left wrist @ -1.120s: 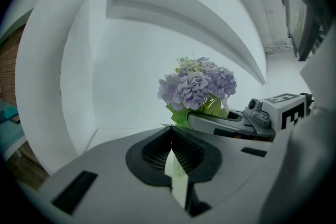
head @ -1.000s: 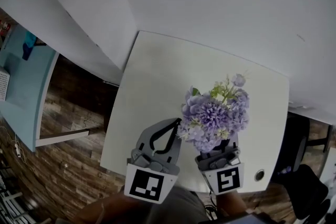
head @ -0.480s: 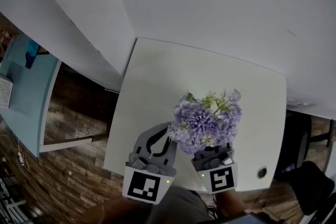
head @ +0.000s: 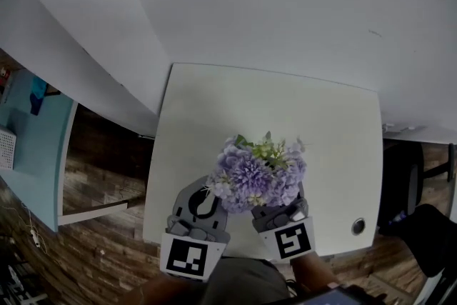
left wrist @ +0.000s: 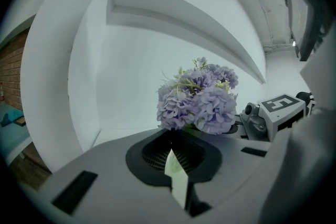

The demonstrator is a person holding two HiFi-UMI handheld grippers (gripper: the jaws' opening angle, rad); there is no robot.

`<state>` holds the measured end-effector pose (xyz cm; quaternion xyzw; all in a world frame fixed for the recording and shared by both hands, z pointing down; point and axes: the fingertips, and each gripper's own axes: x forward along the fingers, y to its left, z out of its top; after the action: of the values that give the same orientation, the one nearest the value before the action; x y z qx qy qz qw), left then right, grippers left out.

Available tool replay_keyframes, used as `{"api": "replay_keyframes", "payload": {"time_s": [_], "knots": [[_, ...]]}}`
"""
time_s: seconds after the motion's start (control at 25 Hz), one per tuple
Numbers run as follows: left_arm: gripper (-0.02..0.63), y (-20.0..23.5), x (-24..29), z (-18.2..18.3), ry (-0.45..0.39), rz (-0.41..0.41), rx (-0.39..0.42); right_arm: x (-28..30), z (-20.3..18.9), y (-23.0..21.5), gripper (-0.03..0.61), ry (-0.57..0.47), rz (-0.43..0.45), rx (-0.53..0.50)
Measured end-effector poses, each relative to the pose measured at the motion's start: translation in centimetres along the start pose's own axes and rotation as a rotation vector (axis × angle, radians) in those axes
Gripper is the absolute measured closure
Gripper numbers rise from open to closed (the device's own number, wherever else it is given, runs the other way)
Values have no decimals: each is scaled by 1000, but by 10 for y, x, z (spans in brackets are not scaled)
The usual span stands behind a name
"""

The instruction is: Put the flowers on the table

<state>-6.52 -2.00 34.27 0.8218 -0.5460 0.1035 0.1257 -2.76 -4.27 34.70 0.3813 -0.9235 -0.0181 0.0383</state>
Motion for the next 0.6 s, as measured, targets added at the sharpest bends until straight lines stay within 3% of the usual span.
{"api": "replay_keyframes", "payload": {"time_s": [0.4,0.6], "knots": [[606,-2,0,-5,30,-7,5,-5,-12,10,311,68,41,2],[606,-1,2,-7,35,-16,-2,-7,-22,14,239,118,94,-2]]}}
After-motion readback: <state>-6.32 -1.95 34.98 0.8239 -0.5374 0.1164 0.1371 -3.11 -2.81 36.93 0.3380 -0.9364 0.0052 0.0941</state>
